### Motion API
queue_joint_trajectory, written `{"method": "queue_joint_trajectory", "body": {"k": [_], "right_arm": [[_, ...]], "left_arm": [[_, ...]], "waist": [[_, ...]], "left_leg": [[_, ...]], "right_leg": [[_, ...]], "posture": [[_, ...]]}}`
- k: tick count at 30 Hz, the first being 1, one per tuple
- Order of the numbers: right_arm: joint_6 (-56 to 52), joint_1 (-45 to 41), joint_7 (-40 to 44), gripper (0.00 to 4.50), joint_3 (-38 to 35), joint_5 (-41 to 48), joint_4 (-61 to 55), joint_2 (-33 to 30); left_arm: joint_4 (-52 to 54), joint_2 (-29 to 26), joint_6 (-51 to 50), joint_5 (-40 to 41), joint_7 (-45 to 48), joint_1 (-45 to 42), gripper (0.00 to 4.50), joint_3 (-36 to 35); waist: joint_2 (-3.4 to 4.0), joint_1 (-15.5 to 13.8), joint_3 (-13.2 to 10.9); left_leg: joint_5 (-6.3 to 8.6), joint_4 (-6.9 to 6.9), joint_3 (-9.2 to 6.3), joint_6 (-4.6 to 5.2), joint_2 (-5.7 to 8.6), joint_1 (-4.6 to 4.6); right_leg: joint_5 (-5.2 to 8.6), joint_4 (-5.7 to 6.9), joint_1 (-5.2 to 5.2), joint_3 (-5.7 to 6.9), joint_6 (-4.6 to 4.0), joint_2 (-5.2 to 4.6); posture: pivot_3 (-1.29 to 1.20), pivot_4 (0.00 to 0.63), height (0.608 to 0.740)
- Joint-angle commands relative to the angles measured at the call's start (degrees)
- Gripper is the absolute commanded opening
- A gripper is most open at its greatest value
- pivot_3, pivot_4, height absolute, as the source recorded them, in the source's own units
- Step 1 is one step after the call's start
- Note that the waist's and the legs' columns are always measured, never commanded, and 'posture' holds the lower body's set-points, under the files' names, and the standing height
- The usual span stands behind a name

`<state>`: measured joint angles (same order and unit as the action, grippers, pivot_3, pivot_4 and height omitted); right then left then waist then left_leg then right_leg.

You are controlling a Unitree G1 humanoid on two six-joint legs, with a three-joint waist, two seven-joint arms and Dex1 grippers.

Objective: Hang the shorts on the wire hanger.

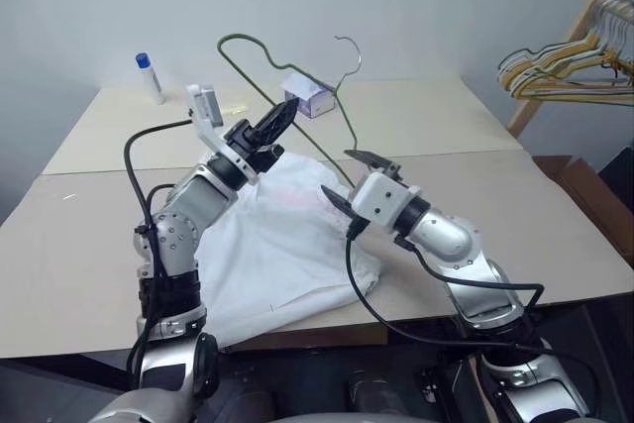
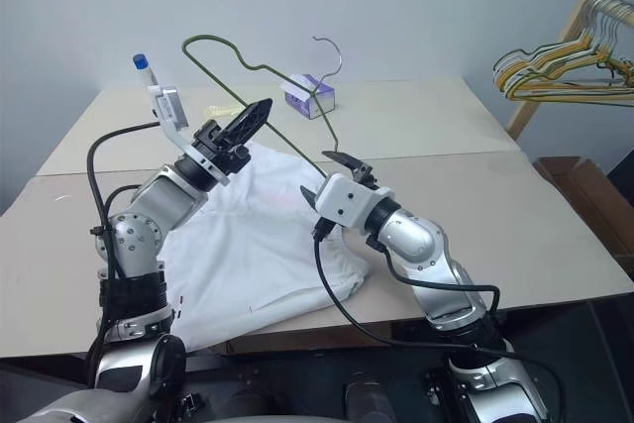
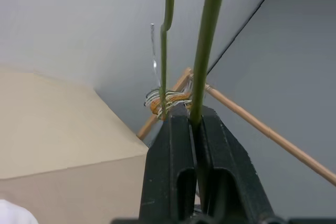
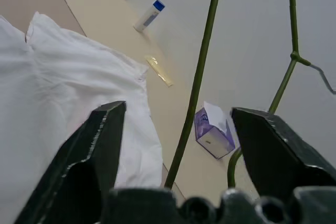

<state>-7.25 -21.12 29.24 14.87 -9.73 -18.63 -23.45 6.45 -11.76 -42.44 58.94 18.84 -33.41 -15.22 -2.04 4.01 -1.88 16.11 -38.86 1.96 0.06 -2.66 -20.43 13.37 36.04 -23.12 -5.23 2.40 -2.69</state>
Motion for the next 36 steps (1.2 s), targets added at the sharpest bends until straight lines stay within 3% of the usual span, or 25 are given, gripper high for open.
{"method": "queue_joint_trajectory", "body": {"k": [1,5,8,12,16,23,36], "right_arm": [[-5.1,-0.3,5.6,3.94,-6.2,10.7,-6.9,-1.6],[-25.1,-2.4,13.1,3.94,-13.7,28.3,-9.3,-5.4],[-43.8,-6.9,21.0,3.94,-21.2,46.6,-2.7,-10.6],[-53.0,-9.4,32.8,3.94,-20.3,56.8,5.9,-15.6],[-54.6,-11.9,38.1,3.94,-16.3,59.1,9.7,-15.2],[-51.7,-20.1,36.7,3.94,-9.8,54.2,16.7,-9.1],[-52.1,-25.8,39.8,3.94,-8.3,54.5,17.9,-7.8]], "left_arm": [[-1.1,-3.9,1.7,-1.6,7.1,-1.6,0.00,0.2],[-3.0,-9.7,2.5,-1.6,19.3,-1.7,0.00,-0.1],[-5.4,-15.5,2.1,1.6,32.3,-2.6,0.00,-2.8],[-10.0,-19.9,2.2,4.5,44.4,-4.5,0.00,-5.7],[-12.6,-21.2,1.9,4.9,49.6,-5.8,0.00,-6.8],[-12.0,-19.7,1.9,5.0,51.3,-5.7,0.00,-6.6],[-10.0,-17.6,2.5,4.2,51.0,-4.5,0.00,-6.2]], "waist": [[0.00,0.0,0.0],[-0.01,0.1,0.0],[0.01,0.3,0.0],[0.02,0.4,0.0],[0.05,0.5,-0.1],[0.05,1.6,-0.1],[0.05,1.6,-0.1]], "left_leg": [[0.00,0.00,0.00,0.00,0.00,0.00],[0.00,-0.01,0.00,0.00,-0.01,0.01],[0.00,0.00,0.02,0.01,-0.03,0.03],[0.01,0.02,0.04,0.03,-0.10,0.03],[0.03,0.06,0.01,0.06,-0.13,0.02],[0.03,0.00,-0.02,0.06,-0.13,-0.02],[0.03,-0.02,-0.16,0.06,-0.14,-0.36]], "right_leg": [[0.00,-0.01,0.00,0.00,0.00,0.00],[0.00,-0.01,0.03,0.02,0.00,0.00],[0.00,-0.01,0.02,0.03,-0.02,0.01],[0.05,-0.03,0.01,0.10,-0.11,0.06],[0.11,-0.03,0.00,0.12,-0.11,0.08],[0.08,0.02,-0.02,0.12,-0.06,0.08],[0.06,0.02,-0.26,0.23,-0.05,0.07]], "posture": [[-0.04,0.000,0.740],[-0.04,0.000,0.740],[-0.05,0.000,0.740],[-0.05,0.000,0.740],[-0.04,0.000,0.740],[-0.04,0.000,0.740],[-0.04,0.000,0.740]]}}
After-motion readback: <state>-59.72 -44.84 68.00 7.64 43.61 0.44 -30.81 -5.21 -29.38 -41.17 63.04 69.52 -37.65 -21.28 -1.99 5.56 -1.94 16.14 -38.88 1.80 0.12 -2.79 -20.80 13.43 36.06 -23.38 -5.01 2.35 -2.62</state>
